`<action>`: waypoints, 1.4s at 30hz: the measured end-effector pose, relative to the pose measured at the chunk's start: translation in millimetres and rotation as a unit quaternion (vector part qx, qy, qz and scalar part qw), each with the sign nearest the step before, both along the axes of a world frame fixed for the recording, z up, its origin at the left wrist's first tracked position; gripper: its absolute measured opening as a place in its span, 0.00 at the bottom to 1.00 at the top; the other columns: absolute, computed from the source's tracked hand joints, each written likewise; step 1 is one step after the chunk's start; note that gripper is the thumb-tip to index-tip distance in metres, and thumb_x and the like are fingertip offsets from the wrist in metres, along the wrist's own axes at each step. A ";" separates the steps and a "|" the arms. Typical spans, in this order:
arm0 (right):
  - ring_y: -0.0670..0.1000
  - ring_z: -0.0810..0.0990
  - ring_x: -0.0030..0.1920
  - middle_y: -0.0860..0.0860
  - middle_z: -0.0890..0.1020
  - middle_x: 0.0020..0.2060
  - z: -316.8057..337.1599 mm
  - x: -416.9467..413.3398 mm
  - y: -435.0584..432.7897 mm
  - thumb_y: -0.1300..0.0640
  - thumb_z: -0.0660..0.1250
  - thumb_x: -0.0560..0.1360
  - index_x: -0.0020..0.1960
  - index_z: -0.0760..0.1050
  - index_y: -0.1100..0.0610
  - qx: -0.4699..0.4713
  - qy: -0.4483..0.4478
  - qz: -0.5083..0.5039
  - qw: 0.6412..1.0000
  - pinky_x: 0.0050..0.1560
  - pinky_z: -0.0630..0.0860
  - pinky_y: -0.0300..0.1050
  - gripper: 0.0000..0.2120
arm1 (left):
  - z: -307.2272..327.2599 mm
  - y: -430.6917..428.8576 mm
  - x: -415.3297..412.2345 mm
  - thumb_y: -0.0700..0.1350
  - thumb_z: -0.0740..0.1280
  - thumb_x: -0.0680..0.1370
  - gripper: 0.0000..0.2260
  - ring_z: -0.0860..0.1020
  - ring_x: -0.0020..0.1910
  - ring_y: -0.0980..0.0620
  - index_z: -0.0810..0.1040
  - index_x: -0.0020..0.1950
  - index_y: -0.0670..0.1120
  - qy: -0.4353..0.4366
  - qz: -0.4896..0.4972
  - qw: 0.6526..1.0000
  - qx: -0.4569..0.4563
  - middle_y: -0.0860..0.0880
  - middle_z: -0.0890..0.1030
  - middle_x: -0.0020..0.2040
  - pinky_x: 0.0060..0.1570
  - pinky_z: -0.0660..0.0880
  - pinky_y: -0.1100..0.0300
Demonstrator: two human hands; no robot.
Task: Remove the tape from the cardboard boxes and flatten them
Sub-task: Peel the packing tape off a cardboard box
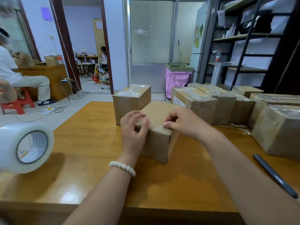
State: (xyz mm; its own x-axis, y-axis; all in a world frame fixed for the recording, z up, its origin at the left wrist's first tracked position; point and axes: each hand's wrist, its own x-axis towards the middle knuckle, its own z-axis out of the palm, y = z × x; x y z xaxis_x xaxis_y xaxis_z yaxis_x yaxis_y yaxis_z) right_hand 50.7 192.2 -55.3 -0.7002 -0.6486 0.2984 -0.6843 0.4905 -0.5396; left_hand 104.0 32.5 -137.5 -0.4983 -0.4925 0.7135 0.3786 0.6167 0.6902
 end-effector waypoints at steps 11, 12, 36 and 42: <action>0.48 0.74 0.43 0.47 0.74 0.39 -18.5 3.1 -12.1 0.58 0.61 0.80 0.39 0.69 0.49 -0.045 -0.022 0.014 0.999 0.43 0.69 0.39 0.11 | -2.4 -0.6 -6.8 0.59 0.57 0.72 0.10 0.60 0.63 0.58 0.77 0.40 0.62 -0.041 -0.041 0.997 0.042 0.64 0.71 0.55 0.66 0.57 0.57; 0.45 0.74 0.40 0.47 0.75 0.39 -20.4 4.9 -11.2 0.58 0.60 0.80 0.40 0.70 0.50 -0.083 -0.062 0.024 0.994 0.40 0.69 0.37 0.10 | -2.5 -1.7 -7.4 0.57 0.58 0.73 0.09 0.60 0.63 0.59 0.78 0.40 0.61 -0.044 -0.044 0.997 0.055 0.64 0.71 0.55 0.66 0.57 0.57; 0.40 0.71 0.42 0.43 0.74 0.42 1.2 19.4 -19.6 0.55 0.70 0.75 0.48 0.82 0.54 0.007 -0.014 0.037 0.999 0.41 0.64 0.27 0.05 | -11.0 -5.5 -11.2 0.48 0.54 0.78 0.12 0.59 0.61 0.72 0.76 0.44 0.59 -0.038 -0.068 0.996 0.045 0.63 0.69 0.55 0.60 0.53 0.78; 0.41 0.75 0.39 0.43 0.79 0.39 -0.7 13.9 -11.2 0.57 0.68 0.76 0.49 0.81 0.53 -0.038 -0.072 0.045 0.996 0.41 0.70 0.28 0.04 | -11.1 -5.3 -11.4 0.47 0.54 0.78 0.13 0.59 0.61 0.71 0.76 0.44 0.59 -0.030 -0.066 0.996 0.047 0.63 0.69 0.55 0.62 0.54 0.76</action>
